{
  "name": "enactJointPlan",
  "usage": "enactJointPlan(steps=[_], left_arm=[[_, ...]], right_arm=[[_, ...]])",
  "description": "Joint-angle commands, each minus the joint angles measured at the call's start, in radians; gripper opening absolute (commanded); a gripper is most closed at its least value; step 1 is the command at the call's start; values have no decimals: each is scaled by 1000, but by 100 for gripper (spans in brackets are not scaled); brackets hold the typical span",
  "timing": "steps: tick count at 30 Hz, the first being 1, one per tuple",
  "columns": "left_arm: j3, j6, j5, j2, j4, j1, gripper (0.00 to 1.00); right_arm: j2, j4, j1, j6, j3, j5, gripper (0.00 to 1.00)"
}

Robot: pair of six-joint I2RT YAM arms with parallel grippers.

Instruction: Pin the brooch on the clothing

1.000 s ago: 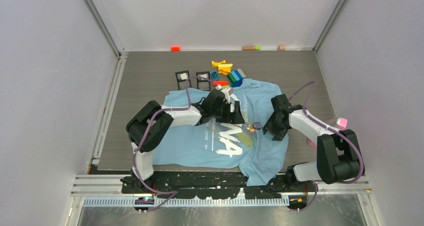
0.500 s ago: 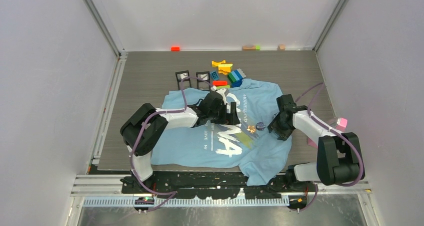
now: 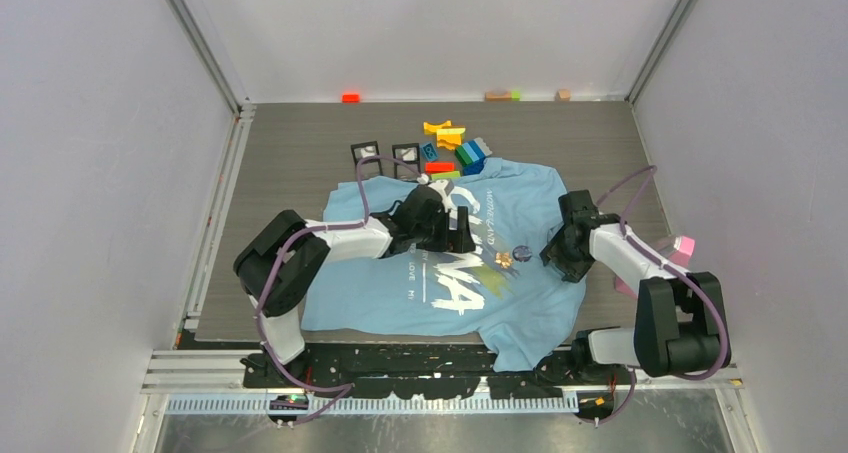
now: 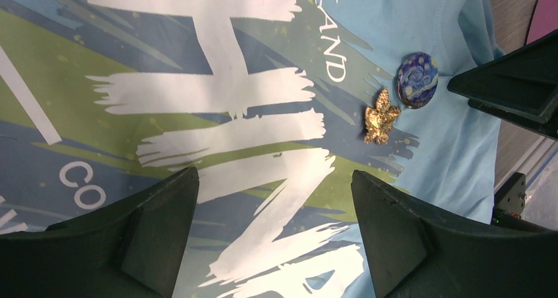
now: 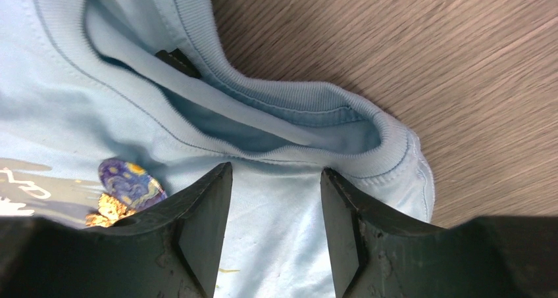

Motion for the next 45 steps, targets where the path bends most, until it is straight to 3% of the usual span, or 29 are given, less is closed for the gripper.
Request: enactJointPlan(steps=[1,7,15,39,45], left_arm=[[59,-22,27,-69,-27,-42,89],[103,-99,79,-38,69,-90,83],[123,-207,157,106,194,-113,64],[145,-241,155,225,241,-126,45],[150,-257,161,240,257,-132,45]], right_arm=[[-85,1,-8,-35,2,6,59],[-122,-31,-9,-50,7,28,60],[-129,-27,-8,-46,4,12,60],[-132,-26,-8,-47,0,5,59],[-126,-22,-9,-47,-2,1,59]])
